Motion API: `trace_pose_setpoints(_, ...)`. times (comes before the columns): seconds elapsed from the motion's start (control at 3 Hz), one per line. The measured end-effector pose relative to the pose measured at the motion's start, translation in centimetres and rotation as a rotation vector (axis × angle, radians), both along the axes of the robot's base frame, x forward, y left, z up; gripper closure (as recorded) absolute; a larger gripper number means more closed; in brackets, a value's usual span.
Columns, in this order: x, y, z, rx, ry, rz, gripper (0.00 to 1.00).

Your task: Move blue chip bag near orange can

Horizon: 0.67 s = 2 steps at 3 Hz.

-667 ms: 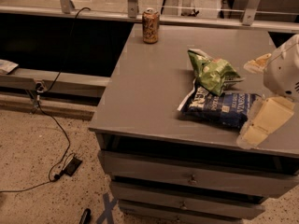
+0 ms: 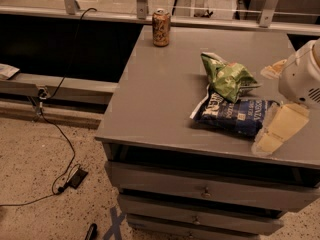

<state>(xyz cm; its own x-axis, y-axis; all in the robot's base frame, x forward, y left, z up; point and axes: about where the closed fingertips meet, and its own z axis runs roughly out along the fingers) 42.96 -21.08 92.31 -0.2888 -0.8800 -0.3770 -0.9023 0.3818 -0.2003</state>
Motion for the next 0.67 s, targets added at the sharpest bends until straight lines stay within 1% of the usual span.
trace_pose_setpoints(0.33,1.5,-1.1,-2.3,-0.016,-0.008,-0.037,0.0)
trace_pose_setpoints(0.67,2.9,-1.3,-4.4,-0.021,-0.02,-0.064,0.0)
